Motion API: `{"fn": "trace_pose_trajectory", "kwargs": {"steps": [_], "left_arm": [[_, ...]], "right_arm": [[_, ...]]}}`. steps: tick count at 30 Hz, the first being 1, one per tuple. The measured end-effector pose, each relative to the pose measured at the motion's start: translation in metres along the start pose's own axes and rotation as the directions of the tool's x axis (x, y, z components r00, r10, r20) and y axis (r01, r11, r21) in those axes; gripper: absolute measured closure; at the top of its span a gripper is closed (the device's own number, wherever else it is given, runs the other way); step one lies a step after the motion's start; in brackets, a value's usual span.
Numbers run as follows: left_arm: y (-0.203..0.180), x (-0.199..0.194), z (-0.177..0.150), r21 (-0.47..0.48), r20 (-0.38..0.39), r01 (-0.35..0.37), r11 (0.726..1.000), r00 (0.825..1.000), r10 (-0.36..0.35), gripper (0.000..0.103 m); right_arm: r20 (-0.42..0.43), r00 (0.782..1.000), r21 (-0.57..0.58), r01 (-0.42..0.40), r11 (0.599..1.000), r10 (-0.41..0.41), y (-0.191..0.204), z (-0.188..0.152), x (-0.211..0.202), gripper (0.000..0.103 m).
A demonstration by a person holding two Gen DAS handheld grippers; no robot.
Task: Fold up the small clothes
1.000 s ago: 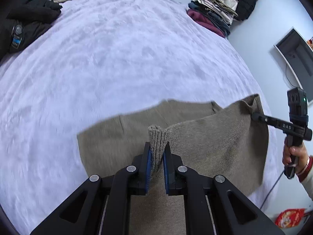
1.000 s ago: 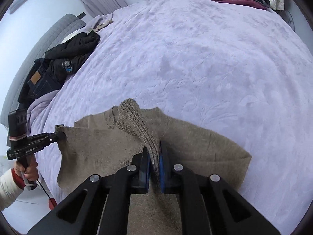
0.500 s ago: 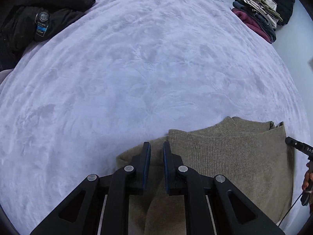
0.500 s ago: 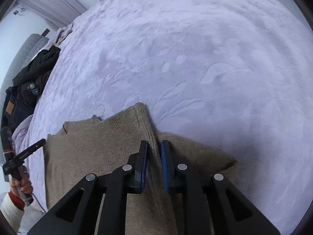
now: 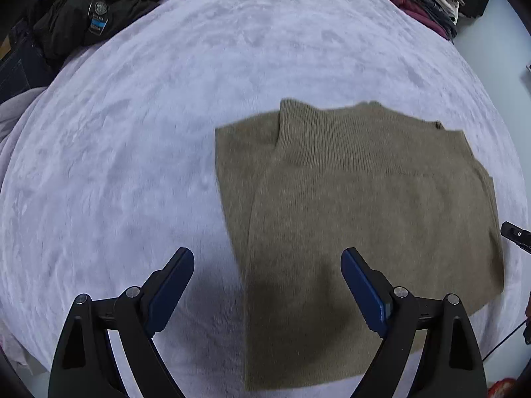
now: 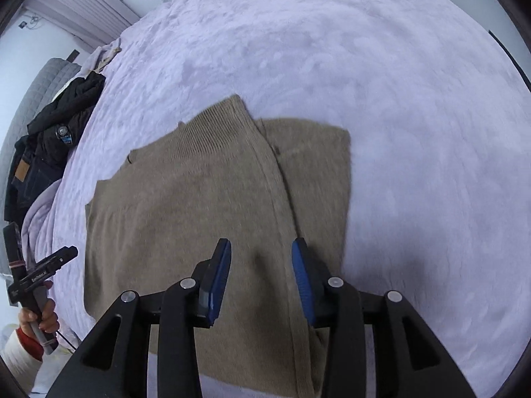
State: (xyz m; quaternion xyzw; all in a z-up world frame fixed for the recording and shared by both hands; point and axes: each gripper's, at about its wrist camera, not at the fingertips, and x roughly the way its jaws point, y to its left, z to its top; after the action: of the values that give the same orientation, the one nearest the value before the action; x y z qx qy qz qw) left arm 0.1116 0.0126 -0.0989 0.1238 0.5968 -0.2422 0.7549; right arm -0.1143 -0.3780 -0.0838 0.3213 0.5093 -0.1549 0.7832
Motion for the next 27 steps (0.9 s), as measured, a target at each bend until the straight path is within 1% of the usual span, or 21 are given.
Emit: {"fn": "trace_pose_trajectory", "kwargs": {"steps": [2, 4, 5, 6, 7, 8, 10, 12, 15, 17, 19, 21, 22, 23, 25, 26, 27], "left_arm": [[0.004, 0.006, -0.018, -0.015, -0.051, 0.023, 1.000, 0.998, -0.024, 0.013], [0.005, 0.009, -0.033, -0.020, -0.084, 0.050, 0.999, 0.995, -0.051, 0.013], [0.006, 0.010, -0.038, -0.020, -0.091, 0.058, 0.998, 0.994, -0.059, 0.013], [0.005, 0.011, -0.044, -0.015, -0.092, 0.061, 0.998, 0.994, -0.062, 0.013], [0.003, 0.010, -0.049, -0.004, -0.089, 0.055, 0.998, 0.994, -0.055, 0.013], [0.001, 0.009, -0.053, 0.016, -0.087, 0.040, 0.999, 0.995, -0.039, 0.013], [-0.001, 0.009, -0.059, 0.039, -0.088, 0.026, 0.999, 0.996, -0.023, 0.013], [-0.001, 0.009, -0.064, 0.044, -0.091, 0.026, 0.999, 0.996, -0.022, 0.013], [0.003, 0.014, -0.073, 0.044, -0.093, 0.012, 0.999, 0.996, -0.008, 0.013], [0.010, 0.018, -0.078, 0.029, -0.103, 0.005, 1.000, 0.995, -0.002, 0.013], [0.015, 0.016, -0.083, 0.017, -0.103, 0.005, 1.000, 0.995, -0.003, 0.013], [0.019, 0.009, -0.087, 0.014, -0.088, 0.006, 1.000, 0.996, -0.005, 0.013], [0.021, 0.005, -0.088, 0.011, -0.082, 0.007, 1.000, 0.997, -0.006, 0.013], [0.022, 0.000, -0.088, 0.005, -0.073, 0.014, 1.000, 0.997, -0.014, 0.013], [0.024, -0.007, -0.088, -0.008, -0.055, 0.029, 1.000, 0.998, -0.029, 0.013], [0.024, -0.009, -0.088, -0.012, -0.046, 0.033, 0.999, 0.998, -0.033, 0.013], [0.024, -0.010, -0.088, -0.015, -0.038, 0.035, 0.999, 0.999, -0.036, 0.013]], "right_arm": [[-0.024, 1.000, 0.042, -0.003, 0.999, 0.004, -0.014, -0.020, -0.004, 0.062], [-0.047, 0.998, 0.079, -0.026, 0.996, 0.030, -0.027, -0.039, -0.008, 0.062], [-0.063, 0.996, 0.095, -0.056, 0.994, 0.062, -0.031, -0.046, -0.007, 0.062], [-0.088, 0.990, 0.114, -0.099, 0.989, 0.109, -0.034, -0.053, -0.004, 0.064], [-0.105, 0.984, 0.122, -0.134, 0.983, 0.147, -0.034, -0.057, -0.002, 0.089], [-0.121, 0.977, 0.116, -0.160, 0.980, 0.174, -0.031, -0.059, -0.001, 0.097], [-0.128, 0.978, 0.073, -0.154, 0.985, 0.162, -0.023, -0.061, -0.004, 0.098], [-0.125, 0.983, 0.061, -0.131, 0.990, 0.137, -0.024, -0.067, -0.008, 0.098], [-0.131, 0.987, 0.100, -0.076, 0.992, 0.089, -0.042, -0.080, -0.002, 0.098], [-0.142, 0.985, 0.134, -0.079, 0.988, 0.098, -0.056, -0.089, 0.008, 0.098], [-0.117, 0.985, 0.190, -0.104, 0.976, 0.128, -0.065, -0.092, 0.009, 0.098], [-0.096, 0.988, 0.217, -0.098, 0.971, 0.121, -0.065, -0.094, 0.005, 0.091], [-0.096, 0.991, 0.210, -0.068, 0.975, 0.090, -0.062, -0.096, 0.002, 0.086], [-0.097, 0.994, 0.192, -0.029, 0.981, 0.049, -0.058, -0.097, -0.002, 0.077], [-0.082, 0.997, 0.157, 0.022, 0.987, -0.009, -0.048, -0.099, -0.010, 0.073], [-0.063, 0.997, 0.140, 0.054, 0.989, -0.045, -0.041, -0.100, -0.017, 0.072], [-0.044, 0.997, 0.124, 0.066, 0.990, -0.061, -0.037, -0.102, -0.024, 0.072]]}}
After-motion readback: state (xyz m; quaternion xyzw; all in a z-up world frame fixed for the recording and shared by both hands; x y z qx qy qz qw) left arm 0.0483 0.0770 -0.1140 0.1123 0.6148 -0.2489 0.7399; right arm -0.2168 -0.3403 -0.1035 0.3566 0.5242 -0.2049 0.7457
